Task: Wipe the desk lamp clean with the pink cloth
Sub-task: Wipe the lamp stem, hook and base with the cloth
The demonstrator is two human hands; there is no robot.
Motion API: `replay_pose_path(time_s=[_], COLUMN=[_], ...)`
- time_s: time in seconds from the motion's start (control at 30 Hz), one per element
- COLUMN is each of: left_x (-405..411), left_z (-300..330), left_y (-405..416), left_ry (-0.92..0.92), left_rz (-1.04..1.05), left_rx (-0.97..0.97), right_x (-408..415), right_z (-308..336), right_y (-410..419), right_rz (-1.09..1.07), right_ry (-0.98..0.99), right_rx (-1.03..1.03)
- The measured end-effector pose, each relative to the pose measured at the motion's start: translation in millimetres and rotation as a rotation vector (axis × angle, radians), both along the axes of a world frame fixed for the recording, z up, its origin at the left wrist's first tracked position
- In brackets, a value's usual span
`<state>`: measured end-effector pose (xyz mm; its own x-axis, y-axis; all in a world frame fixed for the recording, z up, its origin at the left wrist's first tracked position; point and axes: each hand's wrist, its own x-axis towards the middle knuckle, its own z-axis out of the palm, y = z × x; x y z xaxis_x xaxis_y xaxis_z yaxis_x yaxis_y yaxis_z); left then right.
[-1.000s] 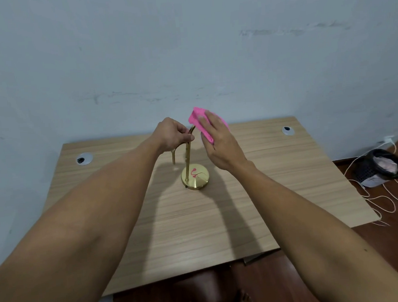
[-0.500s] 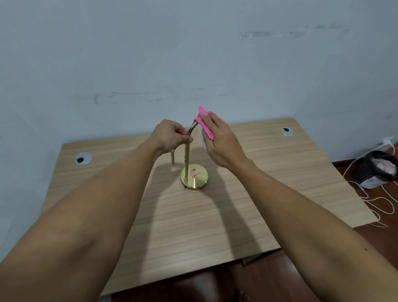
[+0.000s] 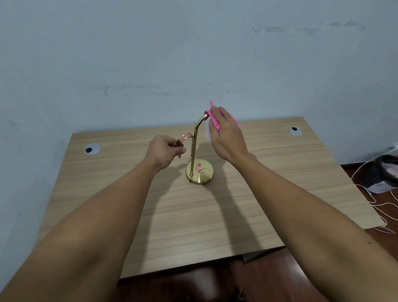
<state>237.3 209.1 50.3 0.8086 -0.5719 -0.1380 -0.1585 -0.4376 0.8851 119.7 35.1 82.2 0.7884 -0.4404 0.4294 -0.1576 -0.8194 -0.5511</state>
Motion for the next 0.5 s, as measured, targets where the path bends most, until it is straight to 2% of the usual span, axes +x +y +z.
replay_pose_path(time_s=[0.23, 0.3, 0.43, 0.5], left_x=[4, 3, 2, 2], left_z=[-3, -1, 3, 3], left_y=[-2, -4, -4, -4], left_ry=[-0.009, -0.013, -0.021, -0.037], left_rz=[0.006, -0.011, -0.028, -0.026], left_rx=[0.007, 0.020, 0.044, 0.053], right_x=[-9, -9, 0, -2], right_z=[-25, -23, -11, -13], right_y=[5, 4, 16, 20], right_rz=[0.170, 0.136, -0.082, -0.063], right_ry=[0.083, 0.069, -0.005, 0.002], right_rx=[-0.413, -0.388, -0.155, -0.172])
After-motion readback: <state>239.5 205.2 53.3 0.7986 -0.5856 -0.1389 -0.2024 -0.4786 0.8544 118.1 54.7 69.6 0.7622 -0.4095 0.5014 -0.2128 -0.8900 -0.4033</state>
